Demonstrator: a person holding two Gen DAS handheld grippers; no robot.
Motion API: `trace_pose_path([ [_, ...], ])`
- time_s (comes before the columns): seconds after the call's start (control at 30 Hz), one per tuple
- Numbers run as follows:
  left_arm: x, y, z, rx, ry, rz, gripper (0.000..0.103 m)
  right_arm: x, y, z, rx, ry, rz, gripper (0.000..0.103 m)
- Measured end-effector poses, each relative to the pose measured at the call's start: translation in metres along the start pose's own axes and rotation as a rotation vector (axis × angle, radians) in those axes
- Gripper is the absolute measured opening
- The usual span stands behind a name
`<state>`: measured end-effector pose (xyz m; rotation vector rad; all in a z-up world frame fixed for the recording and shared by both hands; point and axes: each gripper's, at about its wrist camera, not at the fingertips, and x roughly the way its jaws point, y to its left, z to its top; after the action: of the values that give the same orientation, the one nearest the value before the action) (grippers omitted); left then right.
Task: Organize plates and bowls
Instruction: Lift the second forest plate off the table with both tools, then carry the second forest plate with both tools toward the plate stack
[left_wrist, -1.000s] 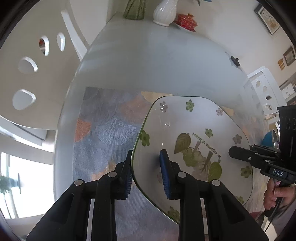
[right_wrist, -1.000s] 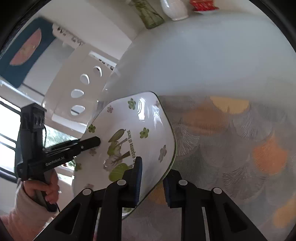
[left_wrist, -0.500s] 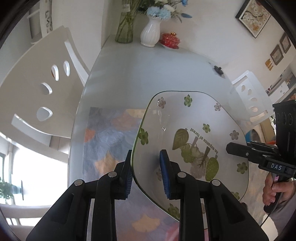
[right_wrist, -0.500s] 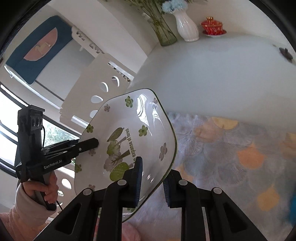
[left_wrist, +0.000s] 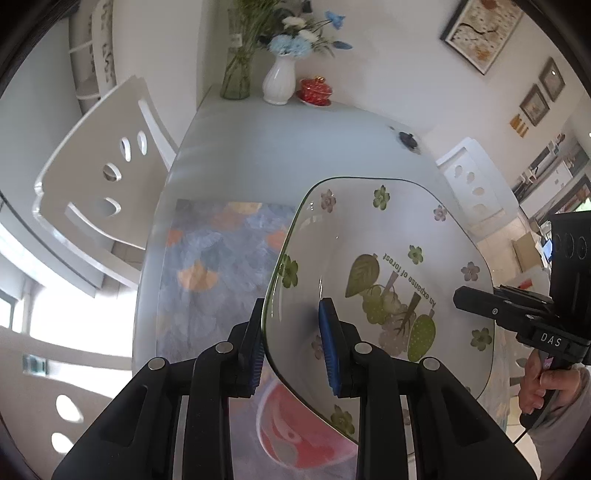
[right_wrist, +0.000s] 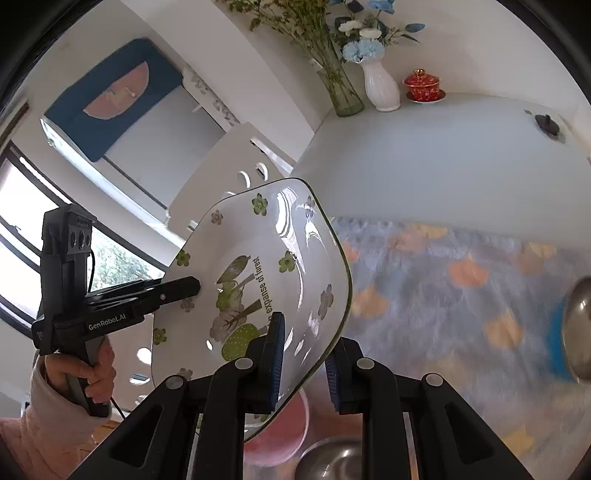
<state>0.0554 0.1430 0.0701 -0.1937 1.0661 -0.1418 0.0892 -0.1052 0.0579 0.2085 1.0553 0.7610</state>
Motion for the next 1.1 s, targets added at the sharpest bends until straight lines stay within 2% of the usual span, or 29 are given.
trace_pose_path([
  [0.27,-0.036,-0.036,-0.042,0.005,-0.009,-0.013,0.024,-0.058,0.012,-0.05,0.0,-0.007,-0.003,0.021],
  [0.53,-0.053,-0.06,-0.094,0.007,0.01,-0.025,0.024,-0.095,0.02,-0.107,-0.006,0.016,-0.015,0.02],
  [0.9,-0.069,-0.076,-0.156,-0.008,0.034,-0.043,0.024,-0.118,0.024,-0.179,-0.001,0.046,-0.001,0.02],
  [1.1,-0.072,-0.078,-0.183,0.001,0.037,-0.048,0.024,-0.118,0.028,-0.217,-0.016,0.063,0.004,0.021],
])
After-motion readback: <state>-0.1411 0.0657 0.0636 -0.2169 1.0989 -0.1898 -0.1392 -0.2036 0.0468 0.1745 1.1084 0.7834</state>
